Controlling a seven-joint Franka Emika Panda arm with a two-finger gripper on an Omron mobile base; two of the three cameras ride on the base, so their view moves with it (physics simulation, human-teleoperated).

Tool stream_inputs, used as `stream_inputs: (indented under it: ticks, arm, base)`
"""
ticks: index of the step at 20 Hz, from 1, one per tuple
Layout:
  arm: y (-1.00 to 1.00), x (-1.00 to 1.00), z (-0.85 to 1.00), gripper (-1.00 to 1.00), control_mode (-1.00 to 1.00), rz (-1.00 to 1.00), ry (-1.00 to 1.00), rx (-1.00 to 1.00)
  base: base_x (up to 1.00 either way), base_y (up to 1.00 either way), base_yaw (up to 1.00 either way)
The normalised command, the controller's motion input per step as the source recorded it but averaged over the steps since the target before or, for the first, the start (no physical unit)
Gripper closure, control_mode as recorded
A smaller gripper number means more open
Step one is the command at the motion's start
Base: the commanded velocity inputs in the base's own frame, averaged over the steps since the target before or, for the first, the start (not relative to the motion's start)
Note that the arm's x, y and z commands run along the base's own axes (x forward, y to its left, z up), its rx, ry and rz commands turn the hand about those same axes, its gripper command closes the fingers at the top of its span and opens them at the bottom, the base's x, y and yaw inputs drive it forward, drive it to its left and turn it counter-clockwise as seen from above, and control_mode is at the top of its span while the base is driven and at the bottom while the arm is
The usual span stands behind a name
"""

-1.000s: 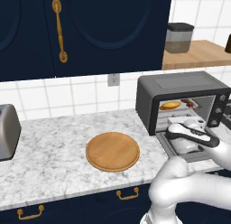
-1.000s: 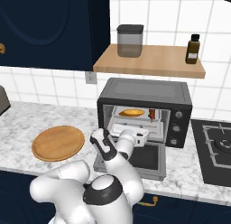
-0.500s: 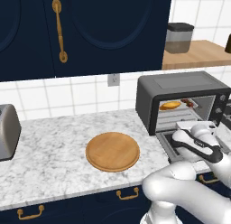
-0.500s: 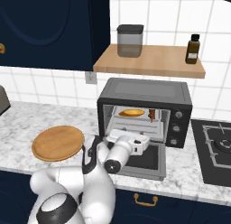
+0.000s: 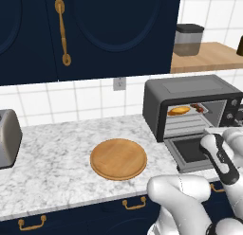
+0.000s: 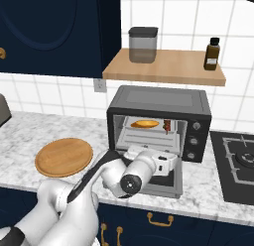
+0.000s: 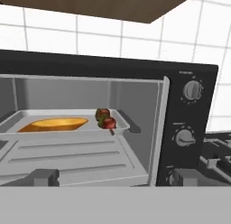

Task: Pick up the kebab skewer and baguette bread, and place them inside the toaster oven. Close the toaster oven door and start by setting the timer.

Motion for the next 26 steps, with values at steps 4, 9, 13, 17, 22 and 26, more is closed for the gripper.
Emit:
stream_inputs:
  ticks: [4, 9, 13, 17, 22, 26]
  arm:
    - [-0.55, -0.73, 0.25, -1.00, -1.00, 0.01, 0.12, 0.00]
    - [-0.45, -0.85, 0.04, -1.00, -1.00, 0.02, 0.07, 0.00]
    - [-0.11, -0.69, -0.04, -1.00, -1.00, 0.01, 0.01, 0.00]
    - [0.00, -0.64, -0.20, -1.00, -1.00, 0.01, 0.01, -0.01]
    - [0.00, -0.39, -0.34, -1.00, -1.00, 0.00, 0.00, 0.00]
    - [0.00, -0.25, -0.25, -1.00, -1.00, 0.01, 0.00, 0.00]
  base:
    - [0.00, 0.00, 0.00]
    - [0.00, 0.00, 0.00]
    - [0.00, 0.00, 0.00]
    - [0.00, 0.00, 0.00]
    - [0.00, 0.00, 0.00]
    - [0.00, 0.00, 0.00]
